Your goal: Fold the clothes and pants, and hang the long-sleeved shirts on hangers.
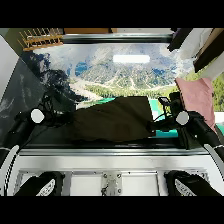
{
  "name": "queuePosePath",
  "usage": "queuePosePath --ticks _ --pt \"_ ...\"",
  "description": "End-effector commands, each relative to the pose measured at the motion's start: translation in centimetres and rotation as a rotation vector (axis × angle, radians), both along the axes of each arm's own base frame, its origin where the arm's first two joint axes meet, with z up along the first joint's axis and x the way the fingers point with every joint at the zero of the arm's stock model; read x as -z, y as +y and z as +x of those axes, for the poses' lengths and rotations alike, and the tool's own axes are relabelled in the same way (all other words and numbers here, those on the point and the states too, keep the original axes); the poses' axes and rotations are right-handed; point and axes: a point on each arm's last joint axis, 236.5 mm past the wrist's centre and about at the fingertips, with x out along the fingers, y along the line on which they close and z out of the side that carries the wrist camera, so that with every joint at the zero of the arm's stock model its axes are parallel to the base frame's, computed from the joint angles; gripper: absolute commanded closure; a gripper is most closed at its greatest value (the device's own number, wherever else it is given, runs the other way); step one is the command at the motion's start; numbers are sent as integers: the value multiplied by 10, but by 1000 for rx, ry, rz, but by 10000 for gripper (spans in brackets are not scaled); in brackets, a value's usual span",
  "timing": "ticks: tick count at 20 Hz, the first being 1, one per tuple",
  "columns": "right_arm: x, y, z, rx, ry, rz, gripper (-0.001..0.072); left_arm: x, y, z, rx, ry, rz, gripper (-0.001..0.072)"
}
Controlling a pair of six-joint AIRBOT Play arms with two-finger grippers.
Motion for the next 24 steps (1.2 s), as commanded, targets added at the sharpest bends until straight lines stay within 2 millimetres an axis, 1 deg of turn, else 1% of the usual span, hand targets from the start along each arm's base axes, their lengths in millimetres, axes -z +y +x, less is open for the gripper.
queuePosePath --ticks 1,2,3,5,6,7,8,9,10,11,12,13,16,17,19,22,24 --pt "-8 2 -3 0 14 13 39 -3 -21 -28 51 20 -85 174" --pt "-18 -1 4 12 0 21 39 -14 -25 -27 54 -8 -106 174" --pt "-31 -7 12 34 -13 28 39 -26 -25 -24 59 -41 -106 174" --pt "-53 -31 27 105 -33 41 38 -58 -27 -18 70 -126 -110 174" --pt "-59 -44 37 151 -56 63 39 -72 -27 -16 70 -166 -115 174" --pt "-60 -55 42 192 -63 97 39 -83 -28 -15 66 -201 -120 175" --pt "-57 -64 45 219 -55 137 39 -92 -28 -16 50 -225 -129 175" --pt "-50 -73 47 245 -31 188 38 -98 -27 -18 28 -239 -140 176" --pt "-41 -79 49 267 -6 237 38 -102 -27 -21 9 -249 -152 258" --pt "-30 -85 52 288 20 288 38 -104 -27 -24 -2 -261 -159 509" --pt "-17 -88 56 302 42 334 38 -105 -29 -26 -3 -271 -169 697" --pt "-5 -87 58 300 61 375 38 -106 -32 -29 -8 -277 -191 694" --pt "29 -69 62 255 121 476 42 -106 -48 -39 -20 -265 -287 694" --pt "37 -59 63 240 135 510 52 -105 -53 -41 -27 -261 -314 694" --pt "47 -39 66 211 159 557 52 -101 -59 -42 -28 -257 -339 694" --pt "47 -1 72 158 168 617 52 -99 -77 -42 24 -259 -349 695" --pt "43 27 78 128 163 646 53 -89 -97 -42 63 -230 -359 694"
